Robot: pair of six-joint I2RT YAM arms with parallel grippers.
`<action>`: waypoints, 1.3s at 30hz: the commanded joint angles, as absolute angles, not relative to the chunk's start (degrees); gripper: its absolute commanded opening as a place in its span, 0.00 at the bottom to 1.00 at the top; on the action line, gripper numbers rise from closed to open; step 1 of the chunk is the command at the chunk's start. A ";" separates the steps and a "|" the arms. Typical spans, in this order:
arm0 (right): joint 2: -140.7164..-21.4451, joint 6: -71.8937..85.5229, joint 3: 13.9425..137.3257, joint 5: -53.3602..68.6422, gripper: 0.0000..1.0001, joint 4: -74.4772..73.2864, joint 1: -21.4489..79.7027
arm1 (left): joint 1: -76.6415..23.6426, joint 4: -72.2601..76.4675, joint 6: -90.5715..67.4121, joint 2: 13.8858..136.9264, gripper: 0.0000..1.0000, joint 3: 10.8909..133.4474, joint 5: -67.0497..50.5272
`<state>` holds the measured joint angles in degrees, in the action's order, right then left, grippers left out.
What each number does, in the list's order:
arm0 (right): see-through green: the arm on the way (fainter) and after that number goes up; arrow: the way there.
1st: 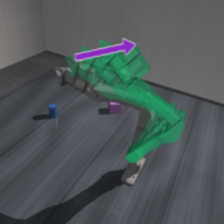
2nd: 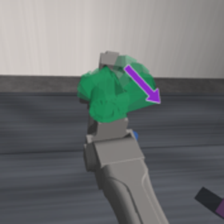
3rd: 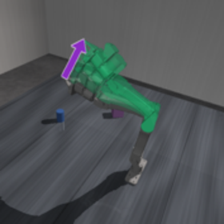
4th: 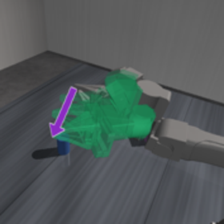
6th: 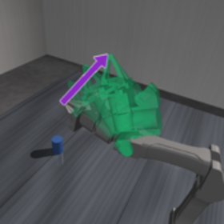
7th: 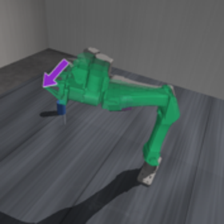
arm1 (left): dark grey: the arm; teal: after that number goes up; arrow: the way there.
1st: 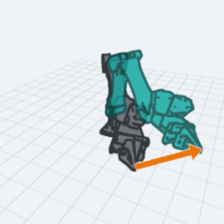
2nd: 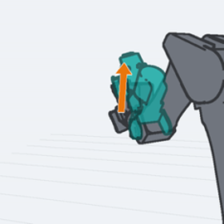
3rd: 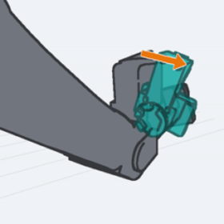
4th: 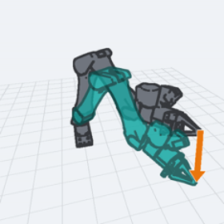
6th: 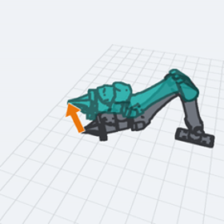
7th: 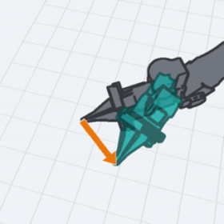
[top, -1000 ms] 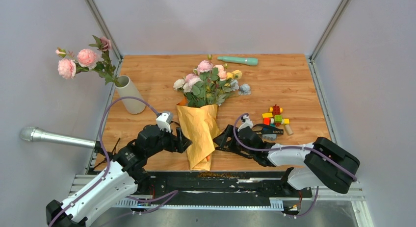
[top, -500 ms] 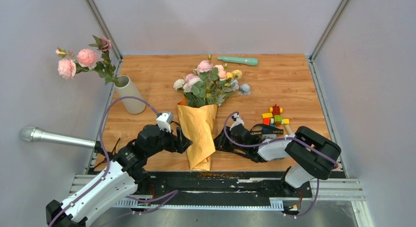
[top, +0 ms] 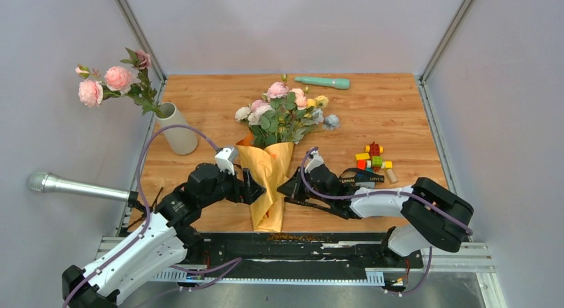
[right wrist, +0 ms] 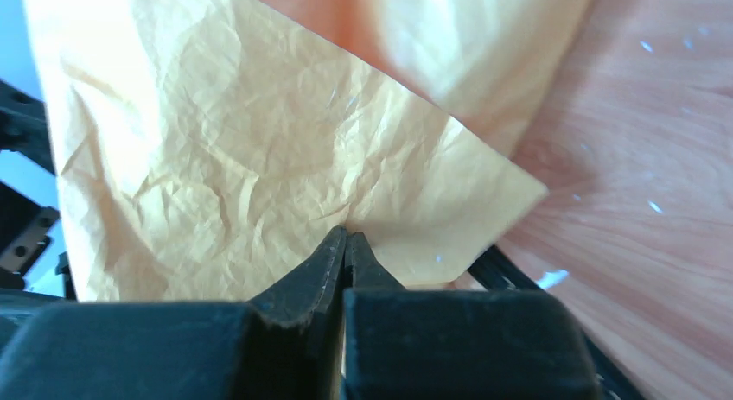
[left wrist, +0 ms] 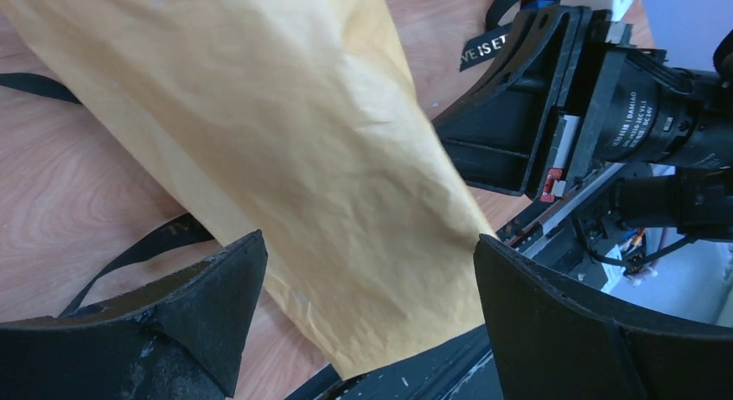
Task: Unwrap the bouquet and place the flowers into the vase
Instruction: Unfold the wrapping paper at the center of the board.
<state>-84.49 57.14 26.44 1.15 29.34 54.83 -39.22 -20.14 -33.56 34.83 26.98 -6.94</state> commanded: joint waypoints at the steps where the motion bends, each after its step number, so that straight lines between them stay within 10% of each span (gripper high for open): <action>1: -81.07 53.47 31.29 -2.95 0.00 25.98 56.66 | -38.95 -15.28 -38.19 35.77 0.97 29.22 -9.87; 21: -83.18 47.73 39.20 -11.46 0.00 16.17 62.98 | -38.94 -17.20 -41.72 35.57 1.00 28.46 -5.90; 29: -80.16 46.85 38.68 -14.02 0.00 13.15 63.13 | -38.94 -21.81 -40.55 32.66 0.68 28.89 -2.62; 39: -69.02 45.24 33.78 -19.26 0.43 6.90 62.76 | -38.94 -23.82 -41.45 30.04 0.35 29.26 -2.05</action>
